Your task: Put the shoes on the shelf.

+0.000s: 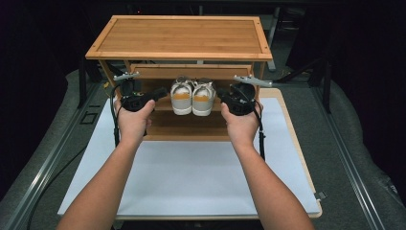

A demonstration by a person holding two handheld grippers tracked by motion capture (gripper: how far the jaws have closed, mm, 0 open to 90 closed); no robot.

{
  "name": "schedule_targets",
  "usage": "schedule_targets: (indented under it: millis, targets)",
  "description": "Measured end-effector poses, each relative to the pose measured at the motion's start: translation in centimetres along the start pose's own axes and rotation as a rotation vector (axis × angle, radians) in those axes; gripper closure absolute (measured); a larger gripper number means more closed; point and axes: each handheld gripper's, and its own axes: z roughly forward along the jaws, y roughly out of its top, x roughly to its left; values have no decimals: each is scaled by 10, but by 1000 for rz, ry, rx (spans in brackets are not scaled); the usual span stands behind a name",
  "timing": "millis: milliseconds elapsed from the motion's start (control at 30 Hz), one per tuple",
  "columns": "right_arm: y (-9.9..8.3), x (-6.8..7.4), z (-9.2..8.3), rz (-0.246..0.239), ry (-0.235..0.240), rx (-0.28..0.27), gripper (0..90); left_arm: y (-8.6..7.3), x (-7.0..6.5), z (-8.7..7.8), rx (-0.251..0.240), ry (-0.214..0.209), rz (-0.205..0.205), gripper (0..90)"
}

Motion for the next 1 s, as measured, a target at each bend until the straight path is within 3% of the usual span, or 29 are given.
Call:
schedule_targets:
  millis: [300, 1000]
  targets:
    - [-8, 4, 6, -21, -6, 13, 900, -10, 1, 10, 41, -6, 6, 896]
    - [-15, 8, 13, -34, -17, 38, 900, -12, 0, 13, 39, -3, 2, 897]
